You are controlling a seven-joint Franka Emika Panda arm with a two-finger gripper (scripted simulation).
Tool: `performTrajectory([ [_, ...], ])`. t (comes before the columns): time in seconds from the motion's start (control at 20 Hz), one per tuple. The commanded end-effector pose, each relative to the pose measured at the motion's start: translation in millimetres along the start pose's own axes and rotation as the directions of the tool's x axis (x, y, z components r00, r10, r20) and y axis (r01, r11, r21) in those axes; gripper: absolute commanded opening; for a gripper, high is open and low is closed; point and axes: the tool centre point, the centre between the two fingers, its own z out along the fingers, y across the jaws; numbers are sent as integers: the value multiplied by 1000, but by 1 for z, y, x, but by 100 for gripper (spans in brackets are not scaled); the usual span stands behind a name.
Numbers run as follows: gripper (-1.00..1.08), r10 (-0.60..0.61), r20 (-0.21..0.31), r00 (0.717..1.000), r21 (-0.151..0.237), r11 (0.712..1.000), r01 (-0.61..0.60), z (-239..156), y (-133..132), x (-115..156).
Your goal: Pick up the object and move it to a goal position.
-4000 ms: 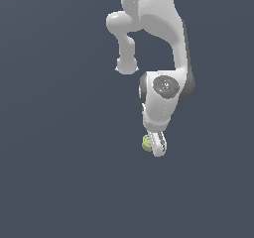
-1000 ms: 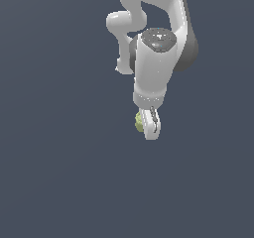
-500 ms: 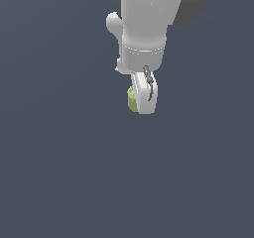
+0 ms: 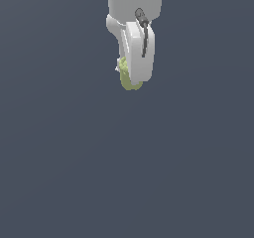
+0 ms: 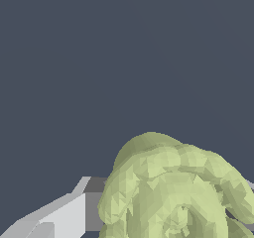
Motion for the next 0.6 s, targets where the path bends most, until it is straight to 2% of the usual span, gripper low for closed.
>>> performTrajectory([
  [0.0, -100, -1, 0, 1000, -2, 1000, 1, -14, 0, 3],
  [0.55, -100, -2, 0, 1000, -1, 1000, 2, -36, -1, 8],
])
